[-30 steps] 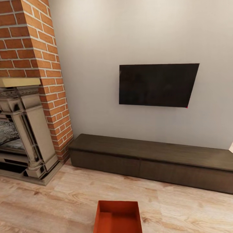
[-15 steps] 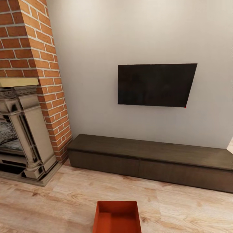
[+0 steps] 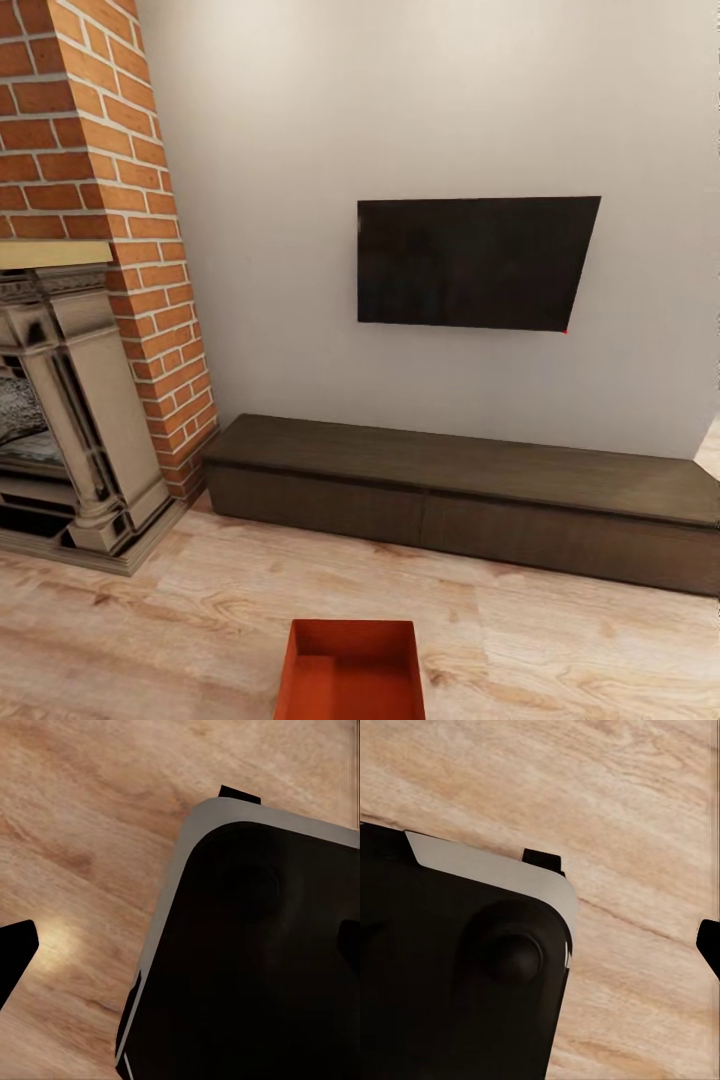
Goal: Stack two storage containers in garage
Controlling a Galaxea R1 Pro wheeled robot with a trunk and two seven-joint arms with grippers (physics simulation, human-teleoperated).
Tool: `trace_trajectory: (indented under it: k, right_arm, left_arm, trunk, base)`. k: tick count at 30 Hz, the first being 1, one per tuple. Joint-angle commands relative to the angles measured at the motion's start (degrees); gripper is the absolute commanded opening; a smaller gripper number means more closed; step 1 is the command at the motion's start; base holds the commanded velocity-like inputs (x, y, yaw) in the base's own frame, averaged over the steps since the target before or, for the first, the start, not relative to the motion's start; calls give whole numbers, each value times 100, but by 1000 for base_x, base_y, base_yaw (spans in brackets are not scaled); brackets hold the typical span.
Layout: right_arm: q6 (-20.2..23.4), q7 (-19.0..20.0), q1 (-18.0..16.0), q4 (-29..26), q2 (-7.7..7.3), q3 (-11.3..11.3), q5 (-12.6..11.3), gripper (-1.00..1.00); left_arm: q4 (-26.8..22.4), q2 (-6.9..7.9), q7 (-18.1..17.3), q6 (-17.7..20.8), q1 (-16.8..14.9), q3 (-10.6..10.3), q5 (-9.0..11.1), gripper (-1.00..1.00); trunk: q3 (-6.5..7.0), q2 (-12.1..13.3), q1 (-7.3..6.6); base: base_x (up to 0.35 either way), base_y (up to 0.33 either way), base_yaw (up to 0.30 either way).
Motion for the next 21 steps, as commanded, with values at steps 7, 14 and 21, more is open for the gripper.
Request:
trace_trajectory:
  k: [7,14,21]
  right_arm:
    - [-39,-1,-6,18,-6,27,-11,100]
    - [-40,2,-7,18,-8,27,-10,100]
    - [-40,3,-6,18,-14,27,-4,100]
  left_arm:
    - [1,0,7,-17,-2,16,15,100]
    - [1,0,7,-17,-2,16,15,100]
    - [1,0,7,-17,-2,16,15,100]
  trunk:
    - [-6,-3,0]
    - [-6,-3,0]
    - [-6,-3,0]
  base:
    - [0,-60,155]
    - [0,-4,121]
    - [0,0,11]
